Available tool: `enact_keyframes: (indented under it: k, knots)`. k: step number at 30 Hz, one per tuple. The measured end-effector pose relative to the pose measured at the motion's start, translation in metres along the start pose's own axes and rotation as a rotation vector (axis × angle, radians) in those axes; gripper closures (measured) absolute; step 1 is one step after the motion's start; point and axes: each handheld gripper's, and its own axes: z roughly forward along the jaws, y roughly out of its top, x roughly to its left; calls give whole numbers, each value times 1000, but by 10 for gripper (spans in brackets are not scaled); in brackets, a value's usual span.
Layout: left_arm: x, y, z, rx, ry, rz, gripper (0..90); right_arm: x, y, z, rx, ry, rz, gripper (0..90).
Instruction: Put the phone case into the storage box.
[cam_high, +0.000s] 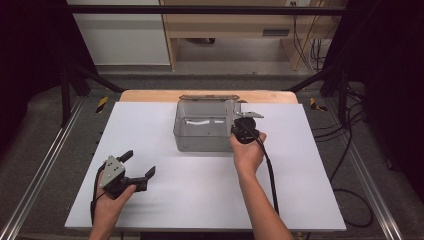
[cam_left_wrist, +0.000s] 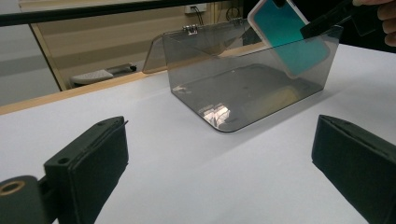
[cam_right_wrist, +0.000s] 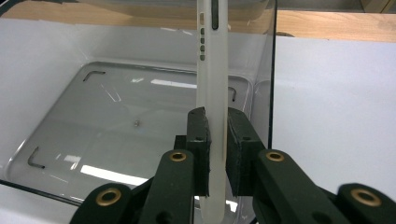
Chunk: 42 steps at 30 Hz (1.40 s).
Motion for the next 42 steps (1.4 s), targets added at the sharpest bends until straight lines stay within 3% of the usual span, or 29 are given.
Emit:
enact_keyframes:
  k: [26,42]
  knots:
    - [-1,0,1,4,-6,4,41,1,5,2,41,-10,-13,811]
    - [-2,0,1,2,-5,3,40,1,5,2,40,-12,-4,810]
